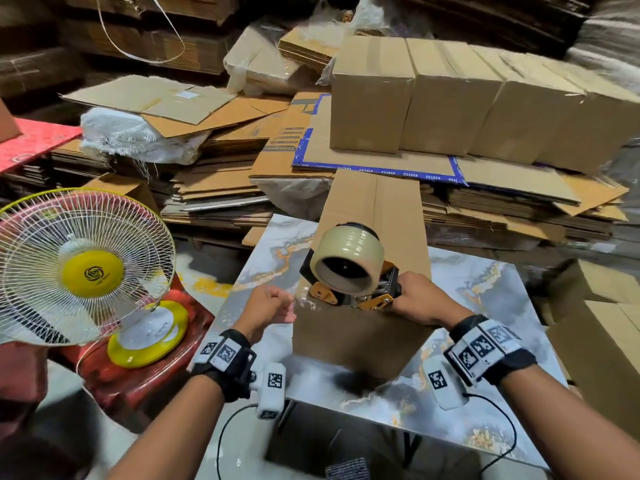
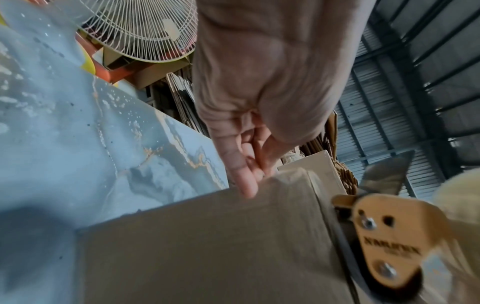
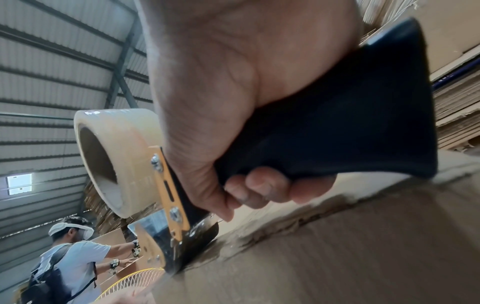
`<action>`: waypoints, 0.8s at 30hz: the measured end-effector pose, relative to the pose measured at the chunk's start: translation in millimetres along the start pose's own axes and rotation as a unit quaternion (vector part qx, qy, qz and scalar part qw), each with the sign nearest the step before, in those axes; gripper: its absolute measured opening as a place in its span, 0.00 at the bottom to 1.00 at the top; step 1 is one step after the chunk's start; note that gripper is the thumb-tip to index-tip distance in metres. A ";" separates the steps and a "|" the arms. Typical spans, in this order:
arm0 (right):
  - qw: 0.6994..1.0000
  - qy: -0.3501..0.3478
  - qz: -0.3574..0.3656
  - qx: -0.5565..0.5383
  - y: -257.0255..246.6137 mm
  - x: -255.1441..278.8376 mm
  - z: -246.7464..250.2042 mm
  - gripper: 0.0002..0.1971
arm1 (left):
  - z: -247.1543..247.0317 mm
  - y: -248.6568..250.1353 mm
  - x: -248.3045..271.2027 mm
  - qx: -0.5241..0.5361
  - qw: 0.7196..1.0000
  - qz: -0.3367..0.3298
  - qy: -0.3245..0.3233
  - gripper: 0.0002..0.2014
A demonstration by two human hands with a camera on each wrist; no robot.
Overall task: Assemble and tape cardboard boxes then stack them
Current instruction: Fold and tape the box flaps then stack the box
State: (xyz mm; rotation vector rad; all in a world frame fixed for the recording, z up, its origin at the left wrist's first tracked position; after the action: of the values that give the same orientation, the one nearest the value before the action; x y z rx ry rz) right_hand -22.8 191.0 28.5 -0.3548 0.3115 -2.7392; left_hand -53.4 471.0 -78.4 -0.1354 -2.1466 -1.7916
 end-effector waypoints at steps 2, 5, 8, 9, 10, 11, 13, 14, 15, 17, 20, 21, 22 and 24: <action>1.000 0.000 -0.005 -0.001 0.7 1.0 1.3 0.19 | -4.9 -2.7 2.7 0.010 1.000 -0.011 0.023 0.11; 1.000 -0.007 -0.017 0.003 3.7 1.1 3.3 0.17 | -3.1 -10.2 2.5 0.023 0.997 -0.015 0.071 0.07; 1.000 -0.009 -0.016 -0.001 0.6 3.6 6.2 0.16 | 1.3 -11.0 1.8 -0.043 0.994 -0.050 0.086 0.09; 1.000 -0.009 -0.011 0.000 -1.2 4.1 6.7 0.16 | 1.0 -7.5 3.8 -0.087 0.988 -0.086 0.095 0.08; 1.000 -0.010 -0.008 0.003 -3.3 4.7 7.2 0.16 | -1.2 -1.9 7.0 -0.139 0.975 -0.135 0.110 0.06; 1.000 -0.011 -0.006 0.005 -4.4 4.8 7.5 0.17 | -6.0 5.1 12.4 -0.184 0.956 -0.193 0.126 0.04; 1.000 -0.015 -0.012 0.007 -4.8 4.9 8.5 0.18 | -19.2 19.2 27.3 -0.209 0.923 -0.285 0.155 0.05; 1.000 -0.018 -0.014 0.008 -4.5 5.3 9.0 0.18 | -25.5 23.7 34.2 -0.201 0.917 -0.304 0.161 0.07; 1.000 -0.019 -0.014 0.008 -3.8 5.7 9.1 0.19 | -31.4 25.1 38.4 -0.192 0.919 -0.306 0.160 0.12; 1.000 -0.019 -0.012 0.006 -3.3 6.5 9.0 0.19 | -42.1 23.7 44.4 -0.183 0.929 -0.279 0.161 0.20; 1.000 -0.019 -0.006 0.007 -2.8 7.3 8.7 0.18 | -53.2 20.1 46.4 -0.185 0.934 -0.241 0.185 0.23; 1.000 -0.021 -0.004 0.009 -2.3 7.0 8.0 0.18 | -55.1 18.0 44.4 -0.190 0.938 -0.226 0.184 0.23; 1.000 -0.023 0.001 0.010 -2.5 7.2 7.7 0.18 | -55.8 15.4 41.4 -0.195 0.941 -0.209 0.180 0.23; 1.000 -0.025 0.008 0.012 -1.8 5.9 6.8 0.18 | -54.2 10.9 34.3 -0.199 0.948 -0.177 0.172 0.22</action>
State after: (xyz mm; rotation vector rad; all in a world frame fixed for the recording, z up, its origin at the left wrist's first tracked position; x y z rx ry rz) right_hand -26.8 189.2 36.6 -0.4119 0.2676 -2.7109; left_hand -71.8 415.7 -49.3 0.4629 -1.6197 -2.2368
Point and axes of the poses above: each hand's wrist, its own x-axis away from the middle knuckle, its own z-axis out of the back of the hand, y = z × x, the point moved 5 cm from there along -x, towards the middle knuckle, and after that the axes turned 14 degrees about x, right-handed, at the moved point
